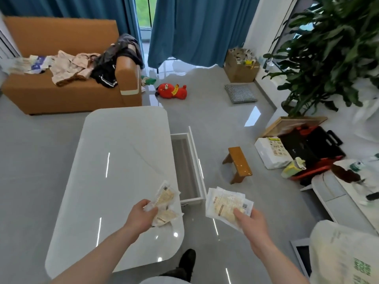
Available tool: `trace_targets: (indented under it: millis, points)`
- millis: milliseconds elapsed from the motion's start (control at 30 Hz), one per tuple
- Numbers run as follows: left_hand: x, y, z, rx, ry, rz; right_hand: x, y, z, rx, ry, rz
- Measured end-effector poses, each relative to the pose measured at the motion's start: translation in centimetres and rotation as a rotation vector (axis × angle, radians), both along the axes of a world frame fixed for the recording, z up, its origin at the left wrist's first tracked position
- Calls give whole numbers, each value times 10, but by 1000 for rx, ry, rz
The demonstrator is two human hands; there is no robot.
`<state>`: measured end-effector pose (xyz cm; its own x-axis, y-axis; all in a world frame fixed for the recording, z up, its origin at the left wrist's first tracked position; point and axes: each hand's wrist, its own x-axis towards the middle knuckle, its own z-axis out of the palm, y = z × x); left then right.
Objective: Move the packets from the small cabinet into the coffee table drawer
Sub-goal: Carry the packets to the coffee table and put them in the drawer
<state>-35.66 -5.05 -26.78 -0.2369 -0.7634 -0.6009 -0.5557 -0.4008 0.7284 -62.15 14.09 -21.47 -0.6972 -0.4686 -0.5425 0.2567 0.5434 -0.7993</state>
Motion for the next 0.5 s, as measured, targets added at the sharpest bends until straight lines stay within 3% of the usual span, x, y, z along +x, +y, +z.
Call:
trace_targets:
  millis: [267,500]
  points:
    - [-161,-50,-23,88,7,59,-145,-42,-15,69,-7,54]
    - [-199,-47,-46,164,-56,205,-211,-94,-35,138,-65,176]
